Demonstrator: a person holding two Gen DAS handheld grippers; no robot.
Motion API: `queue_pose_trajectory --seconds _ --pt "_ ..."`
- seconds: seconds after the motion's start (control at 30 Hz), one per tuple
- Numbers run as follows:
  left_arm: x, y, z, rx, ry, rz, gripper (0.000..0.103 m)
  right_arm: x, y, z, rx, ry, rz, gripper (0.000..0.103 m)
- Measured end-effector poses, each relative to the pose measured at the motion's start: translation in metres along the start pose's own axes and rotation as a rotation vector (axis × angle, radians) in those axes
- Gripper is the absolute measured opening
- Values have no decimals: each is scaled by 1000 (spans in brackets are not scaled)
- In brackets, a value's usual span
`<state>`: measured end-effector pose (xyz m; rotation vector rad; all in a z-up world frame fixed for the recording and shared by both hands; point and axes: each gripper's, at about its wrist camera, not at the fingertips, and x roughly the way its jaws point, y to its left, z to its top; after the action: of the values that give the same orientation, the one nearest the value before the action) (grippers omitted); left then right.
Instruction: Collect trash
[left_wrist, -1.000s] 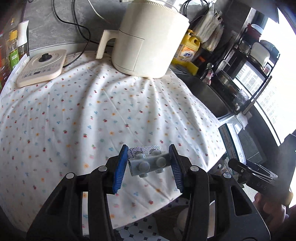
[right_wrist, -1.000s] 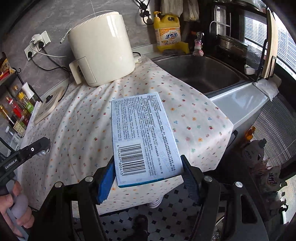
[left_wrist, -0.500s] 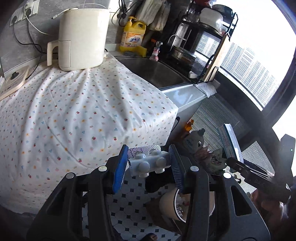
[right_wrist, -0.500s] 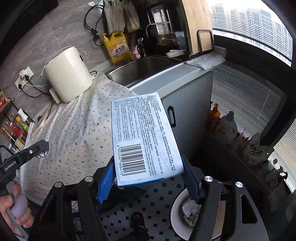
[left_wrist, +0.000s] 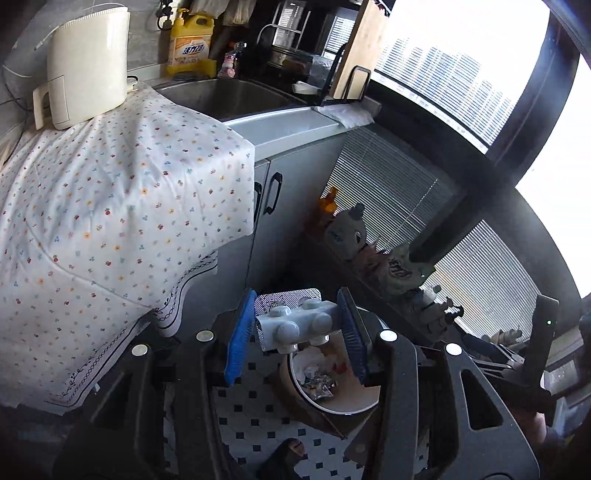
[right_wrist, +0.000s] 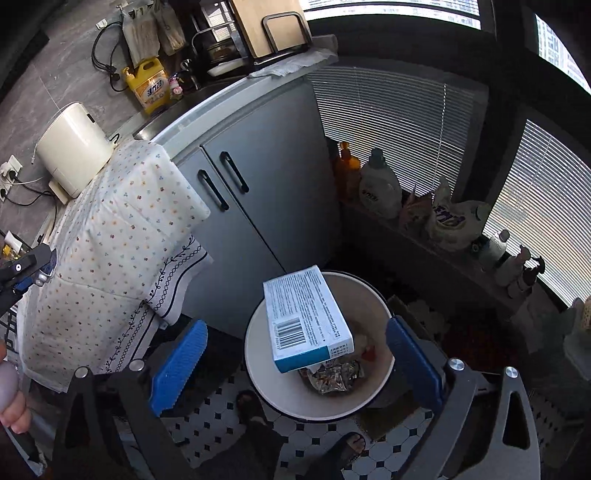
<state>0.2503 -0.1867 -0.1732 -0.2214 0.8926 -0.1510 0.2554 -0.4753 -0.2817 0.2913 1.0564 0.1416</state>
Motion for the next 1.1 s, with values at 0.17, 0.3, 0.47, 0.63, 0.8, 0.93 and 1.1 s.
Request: queue_pose_trajectory --seconds 0.17,0.3,0.47,0.63,0.8,0.93,1.1 --pt "13 -27 -12 31 34 -31 45 -13 -52 -21 104 13 -35 95" --pt "21 -48 -16 46 54 -66 45 -31 -69 -28 130 -3 -46 95" --pt "32 -79 -17 77 73 -119 46 -54 -78 -27 138 -40 -53 94" --pt "45 -108 -19 95 93 -170 46 -77 -80 -26 125 -74 -61 94" --pt "57 -122 -21 94 123 -213 55 -90 -85 -29 124 -83 -70 94" --pt "56 -115 -22 50 122 -223 72 -92 -88 -30 125 -82 -65 94" --pt "39 -98 -25 36 104 -178 78 -88 -83 -30 118 -74 -30 95"
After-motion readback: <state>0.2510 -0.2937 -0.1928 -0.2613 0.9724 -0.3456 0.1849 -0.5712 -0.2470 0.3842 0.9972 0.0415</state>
